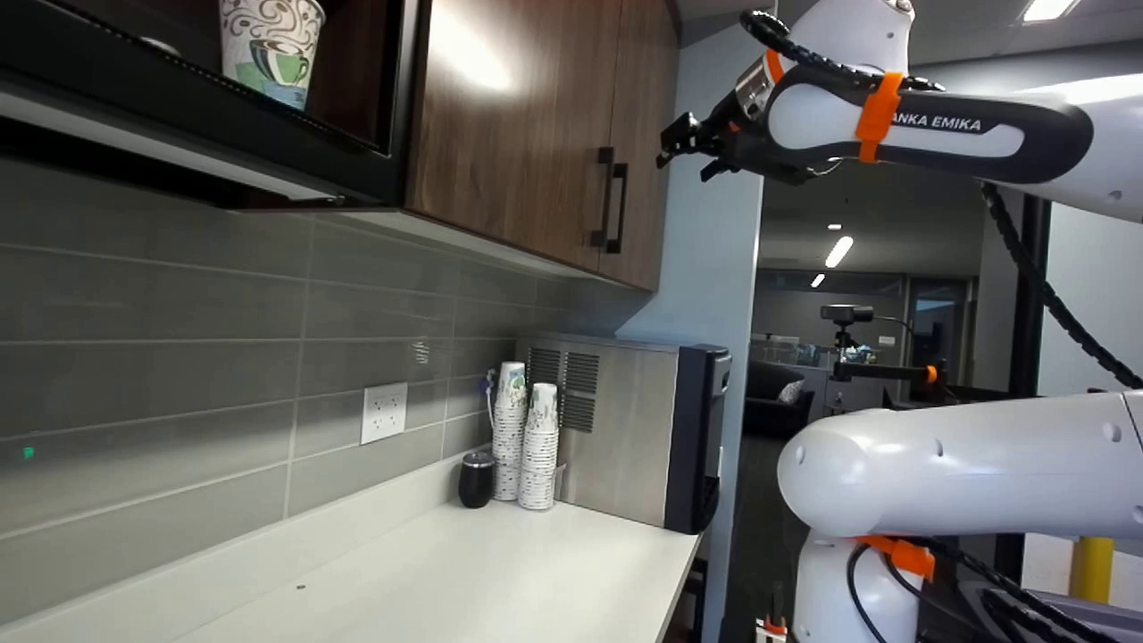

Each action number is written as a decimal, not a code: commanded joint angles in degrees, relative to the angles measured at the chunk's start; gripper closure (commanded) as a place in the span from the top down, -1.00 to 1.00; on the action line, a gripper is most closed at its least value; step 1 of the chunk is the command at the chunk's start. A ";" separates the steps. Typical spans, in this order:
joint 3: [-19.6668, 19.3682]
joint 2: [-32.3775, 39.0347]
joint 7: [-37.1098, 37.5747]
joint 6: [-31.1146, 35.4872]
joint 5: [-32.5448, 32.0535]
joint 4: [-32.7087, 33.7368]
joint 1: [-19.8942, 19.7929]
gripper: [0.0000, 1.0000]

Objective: Open and close the top left cabinet door

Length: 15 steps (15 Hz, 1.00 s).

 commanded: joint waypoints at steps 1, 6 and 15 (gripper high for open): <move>-0.77 8.38 0.98 9.91 -3.84 4.28 -8.80 1.00; -1.02 16.57 2.22 22.22 -4.77 6.94 -15.43 1.00; 10.85 30.43 0.04 28.81 1.74 13.69 -35.43 1.00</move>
